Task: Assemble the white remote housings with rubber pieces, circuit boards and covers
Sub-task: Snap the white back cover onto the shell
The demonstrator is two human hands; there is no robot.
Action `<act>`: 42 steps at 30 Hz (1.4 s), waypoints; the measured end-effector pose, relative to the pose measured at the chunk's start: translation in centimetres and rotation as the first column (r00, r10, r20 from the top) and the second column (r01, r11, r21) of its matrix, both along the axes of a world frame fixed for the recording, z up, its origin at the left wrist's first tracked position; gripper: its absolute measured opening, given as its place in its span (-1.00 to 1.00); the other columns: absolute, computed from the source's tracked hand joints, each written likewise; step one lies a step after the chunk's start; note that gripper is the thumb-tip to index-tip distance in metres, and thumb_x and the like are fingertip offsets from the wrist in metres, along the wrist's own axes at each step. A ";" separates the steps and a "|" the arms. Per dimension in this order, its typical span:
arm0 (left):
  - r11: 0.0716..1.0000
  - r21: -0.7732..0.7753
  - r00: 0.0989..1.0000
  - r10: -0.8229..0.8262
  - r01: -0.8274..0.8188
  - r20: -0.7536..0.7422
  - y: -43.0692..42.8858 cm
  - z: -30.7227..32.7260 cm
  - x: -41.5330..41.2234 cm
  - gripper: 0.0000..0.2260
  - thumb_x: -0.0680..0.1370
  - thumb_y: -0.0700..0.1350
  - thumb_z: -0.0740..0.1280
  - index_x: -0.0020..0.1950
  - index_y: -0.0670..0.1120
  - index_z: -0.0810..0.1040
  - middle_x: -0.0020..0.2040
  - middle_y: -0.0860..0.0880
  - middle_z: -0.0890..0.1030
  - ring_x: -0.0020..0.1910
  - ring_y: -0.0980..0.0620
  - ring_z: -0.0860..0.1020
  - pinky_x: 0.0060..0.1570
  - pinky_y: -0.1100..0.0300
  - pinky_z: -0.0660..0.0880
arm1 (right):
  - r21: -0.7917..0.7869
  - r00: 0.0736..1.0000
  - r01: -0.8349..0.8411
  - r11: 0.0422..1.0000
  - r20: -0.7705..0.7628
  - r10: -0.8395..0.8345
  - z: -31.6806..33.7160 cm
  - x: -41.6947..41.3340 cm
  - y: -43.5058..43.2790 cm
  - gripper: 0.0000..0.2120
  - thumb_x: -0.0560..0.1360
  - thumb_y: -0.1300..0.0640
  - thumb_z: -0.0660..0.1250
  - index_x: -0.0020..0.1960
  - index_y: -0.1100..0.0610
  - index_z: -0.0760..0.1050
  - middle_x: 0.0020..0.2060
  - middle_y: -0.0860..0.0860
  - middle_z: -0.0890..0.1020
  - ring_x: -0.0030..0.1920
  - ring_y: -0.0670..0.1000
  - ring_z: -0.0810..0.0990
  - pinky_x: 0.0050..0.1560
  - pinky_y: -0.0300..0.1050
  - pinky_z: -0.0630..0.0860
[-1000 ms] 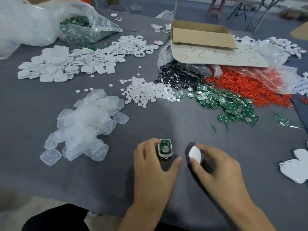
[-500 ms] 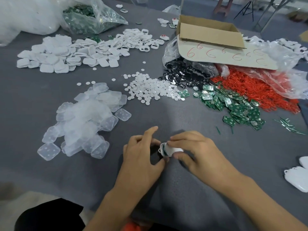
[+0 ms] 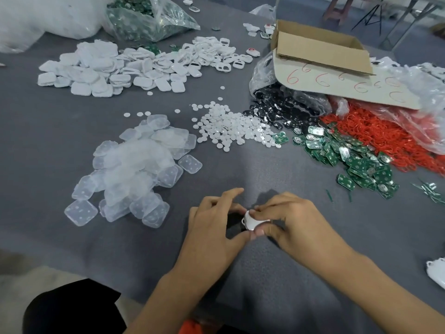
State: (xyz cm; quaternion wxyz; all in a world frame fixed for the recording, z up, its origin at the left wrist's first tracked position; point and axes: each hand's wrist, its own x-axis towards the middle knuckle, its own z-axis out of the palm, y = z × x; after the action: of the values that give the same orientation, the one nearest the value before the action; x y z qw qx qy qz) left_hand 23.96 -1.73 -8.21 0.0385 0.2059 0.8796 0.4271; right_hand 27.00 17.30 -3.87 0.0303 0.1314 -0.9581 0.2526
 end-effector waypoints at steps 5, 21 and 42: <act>0.999 -0.017 0.997 -0.039 0.040 0.062 -0.1 0.4 -0.6 -0.52 0.51 0.08 0.48 0.38 0.26 0.40 0.06 0.35 0.60 0.24 0.33 0.30 0.25 0.44 0.06 | -0.015 0.980 0.115 0.993 0.165 -0.111 0.4 -1.2 -0.2 -0.79 0.29 0.18 0.64 -0.11 0.00 0.74 -0.18 -0.09 0.69 -0.09 -0.05 0.65 -0.03 -0.19 0.50; 0.979 -0.149 0.985 -0.124 0.141 0.119 2.3 2.0 -0.5 -0.75 0.56 -0.22 0.42 0.17 0.02 0.50 0.07 0.06 0.55 0.05 0.11 0.41 0.00 0.29 0.31 | -0.323 0.931 0.349 0.880 0.010 -0.366 -2.1 2.9 -1.5 -0.66 0.35 0.35 0.57 0.01 -0.01 0.70 -0.07 -0.18 0.67 -0.01 -0.15 0.65 -0.03 -0.30 0.54; 0.953 0.300 0.993 0.008 -0.043 0.115 2.8 1.1 2.1 -0.92 0.55 -0.17 0.47 -0.02 0.00 0.70 -0.12 0.21 0.70 -0.04 0.23 0.65 -0.03 0.43 0.48 | -0.666 0.770 0.564 0.489 0.210 -0.603 -3.2 5.1 -2.6 -0.77 0.39 0.27 0.56 -0.14 -0.07 0.70 -0.21 -0.10 0.69 -0.16 -0.11 0.66 -0.06 -0.31 0.53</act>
State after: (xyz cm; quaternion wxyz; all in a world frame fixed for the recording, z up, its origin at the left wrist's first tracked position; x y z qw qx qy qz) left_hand 26.08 1.02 -7.16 0.0506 0.1735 0.8030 0.5679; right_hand 32.06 14.69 -7.11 0.1857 -0.2156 -0.7749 0.5644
